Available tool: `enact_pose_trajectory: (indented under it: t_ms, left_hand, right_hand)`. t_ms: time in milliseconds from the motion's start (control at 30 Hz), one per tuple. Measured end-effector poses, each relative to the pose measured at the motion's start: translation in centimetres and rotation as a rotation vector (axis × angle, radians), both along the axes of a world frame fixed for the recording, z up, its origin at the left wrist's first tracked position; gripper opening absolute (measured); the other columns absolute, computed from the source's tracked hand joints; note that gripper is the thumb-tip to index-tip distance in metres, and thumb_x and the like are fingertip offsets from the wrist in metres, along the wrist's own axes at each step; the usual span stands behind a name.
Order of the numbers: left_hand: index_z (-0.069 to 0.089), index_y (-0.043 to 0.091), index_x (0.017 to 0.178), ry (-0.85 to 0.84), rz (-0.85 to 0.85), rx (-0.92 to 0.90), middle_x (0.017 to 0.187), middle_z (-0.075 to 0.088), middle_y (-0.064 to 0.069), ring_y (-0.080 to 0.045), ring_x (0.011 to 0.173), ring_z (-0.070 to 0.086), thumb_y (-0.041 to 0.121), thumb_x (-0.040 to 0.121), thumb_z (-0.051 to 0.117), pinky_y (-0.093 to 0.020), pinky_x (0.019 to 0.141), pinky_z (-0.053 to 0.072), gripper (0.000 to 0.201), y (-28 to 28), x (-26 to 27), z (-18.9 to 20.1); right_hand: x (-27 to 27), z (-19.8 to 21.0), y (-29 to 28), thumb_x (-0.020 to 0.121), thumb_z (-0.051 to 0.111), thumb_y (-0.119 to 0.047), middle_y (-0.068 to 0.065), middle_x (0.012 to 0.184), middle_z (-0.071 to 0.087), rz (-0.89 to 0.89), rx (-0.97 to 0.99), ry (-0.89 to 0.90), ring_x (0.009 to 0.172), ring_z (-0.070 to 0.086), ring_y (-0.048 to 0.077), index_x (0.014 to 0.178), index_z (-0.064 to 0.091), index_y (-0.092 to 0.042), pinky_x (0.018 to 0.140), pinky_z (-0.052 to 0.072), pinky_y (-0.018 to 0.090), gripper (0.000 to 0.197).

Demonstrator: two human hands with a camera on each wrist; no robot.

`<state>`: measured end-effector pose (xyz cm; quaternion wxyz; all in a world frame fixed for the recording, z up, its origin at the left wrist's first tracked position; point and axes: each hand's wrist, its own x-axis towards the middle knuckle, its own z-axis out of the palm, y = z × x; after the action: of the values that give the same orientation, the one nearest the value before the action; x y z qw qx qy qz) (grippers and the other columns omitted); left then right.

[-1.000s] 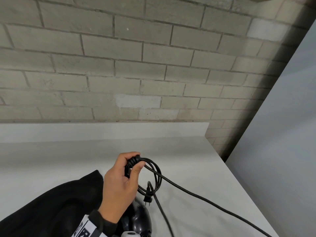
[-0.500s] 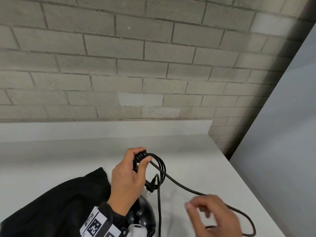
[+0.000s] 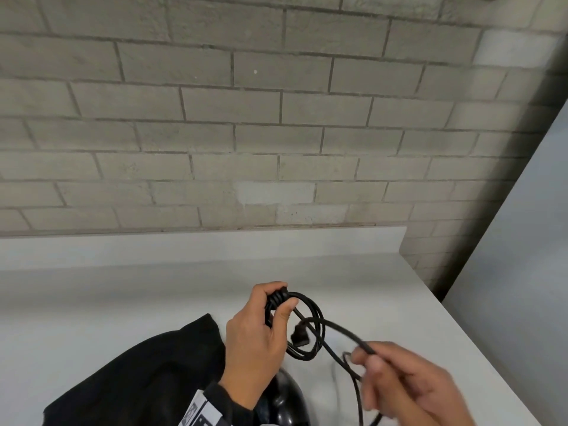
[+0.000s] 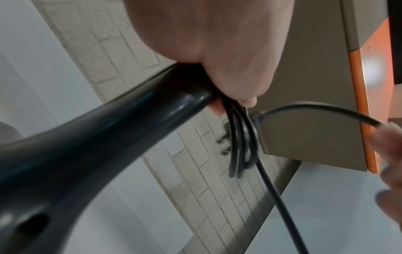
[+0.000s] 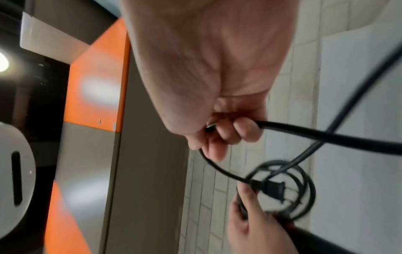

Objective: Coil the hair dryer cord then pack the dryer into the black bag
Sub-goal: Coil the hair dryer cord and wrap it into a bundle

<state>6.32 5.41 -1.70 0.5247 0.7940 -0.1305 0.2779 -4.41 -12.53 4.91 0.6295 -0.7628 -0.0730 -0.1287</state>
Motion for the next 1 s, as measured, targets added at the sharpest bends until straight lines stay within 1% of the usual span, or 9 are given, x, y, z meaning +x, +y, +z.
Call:
enact_pose_trajectory:
  t_ms: [67, 200, 300, 400, 533, 600, 733, 833, 1000]
  left_hand:
    - [0.052, 0.043, 0.11, -0.008, 0.001, 0.0, 0.095, 0.065, 0.02, -0.015, 0.061, 0.062, 0.073, 0.087, 0.043, -0.04, 0.059, 0.055, 0.039, 0.0, 0.0, 0.1]
    - [0.051, 0.044, 0.11, -0.006, 0.002, 0.007, 0.094, 0.065, 0.019, -0.014, 0.058, 0.061, 0.077, 0.086, 0.038, -0.041, 0.058, 0.055, 0.043, -0.2, 0.1, 0.2]
    - [0.052, 0.043, 0.11, -0.009, 0.005, 0.013, 0.095, 0.065, 0.019, -0.012, 0.062, 0.064, 0.076, 0.087, 0.039, -0.041, 0.06, 0.056, 0.042, -0.3, 0.2, 0.2]
    - [0.052, 0.044, 0.109, 0.003, 0.003, 0.009, 0.082, 0.068, 0.014, -0.013, 0.062, 0.064, 0.075, 0.087, 0.039, -0.043, 0.06, 0.056, 0.041, -0.3, 0.3, 0.2]
    - [0.052, 0.043, 0.11, 0.014, -0.001, 0.014, 0.089, 0.067, 0.016, -0.012, 0.063, 0.065, 0.076, 0.086, 0.039, -0.043, 0.062, 0.056, 0.043, -0.2, 0.3, 0.1]
    - [0.052, 0.043, 0.11, 0.013, -0.005, 0.015, 0.086, 0.067, 0.014, -0.013, 0.061, 0.064, 0.075, 0.087, 0.04, -0.041, 0.061, 0.056, 0.042, -0.2, 0.3, 0.1]
    - [0.052, 0.043, 0.109, -0.004, -0.004, 0.029, 0.085, 0.065, 0.016, -0.009, 0.046, 0.052, 0.065, 0.088, 0.047, -0.031, 0.051, 0.051, 0.031, -0.2, 0.2, 0.1]
    - [0.053, 0.042, 0.109, -0.023, -0.008, 0.036, 0.083, 0.065, 0.017, -0.006, 0.041, 0.043, 0.064, 0.088, 0.047, -0.022, 0.047, 0.043, 0.031, -0.1, 0.2, 0.1]
    - [0.055, 0.04, 0.11, -0.052, -0.019, 0.049, 0.082, 0.063, 0.022, -0.006, 0.046, 0.048, 0.068, 0.091, 0.043, -0.02, 0.048, 0.044, 0.036, 0.3, 0.1, 0.3]
  right_hand:
    - [-0.7, -0.2, -2.3, 0.076, 0.068, -0.054, 0.013, 0.042, 0.051, -0.119, 0.056, -0.125, 0.036, 0.035, 0.017, 0.076, 0.074, -0.018, 0.042, 0.026, 0.015, 0.036]
    - [-1.7, -0.2, -6.0, 0.085, 0.07, -0.011, 0.011, 0.04, 0.049, -0.167, -0.075, -0.063, 0.037, 0.04, 0.015, 0.045, 0.061, -0.009, 0.039, 0.024, 0.021, 0.041]
    - [-1.2, -2.8, -7.6, 0.074, 0.071, -0.039, -0.02, 0.048, 0.051, -0.115, -0.528, 0.023, 0.058, 0.043, -0.015, 0.035, 0.048, -0.023, 0.054, 0.03, 0.001, 0.048]
    - [0.4, -6.2, -6.5, 0.089, 0.044, -0.06, -0.023, 0.041, 0.052, -0.198, -0.781, 0.11, 0.07, 0.013, -0.002, 0.036, 0.058, -0.036, 0.064, 0.025, 0.001, 0.06]
    - [1.1, -6.0, -3.6, 0.079, 0.07, -0.049, -0.019, 0.055, 0.052, 0.004, -0.652, 0.036, 0.062, 0.05, -0.005, 0.059, 0.057, -0.031, 0.065, 0.034, -0.002, 0.03]
    - [1.5, -6.6, -2.1, 0.081, 0.064, -0.053, -0.02, 0.087, 0.059, -0.096, -0.624, -0.082, 0.086, 0.053, -0.007, 0.086, 0.058, -0.034, 0.08, 0.039, 0.002, 0.02]
    - [4.1, -7.7, -0.2, 0.076, 0.059, -0.06, -0.036, 0.125, 0.042, -0.089, -0.62, -0.065, 0.125, 0.035, -0.009, 0.129, 0.025, -0.055, 0.104, 0.033, 0.015, 0.064]
    - [4.8, -7.0, 0.0, 0.084, 0.05, -0.057, -0.033, 0.089, 0.053, 0.078, -0.656, -0.047, 0.09, 0.052, -0.009, 0.112, 0.019, -0.068, 0.079, 0.043, 0.011, 0.043]
    - [5.4, -2.5, -1.0, 0.096, 0.053, -0.041, -0.015, 0.075, 0.055, -0.027, -0.845, -0.401, 0.061, 0.05, 0.002, 0.102, 0.061, -0.035, 0.054, 0.048, 0.023, 0.012]
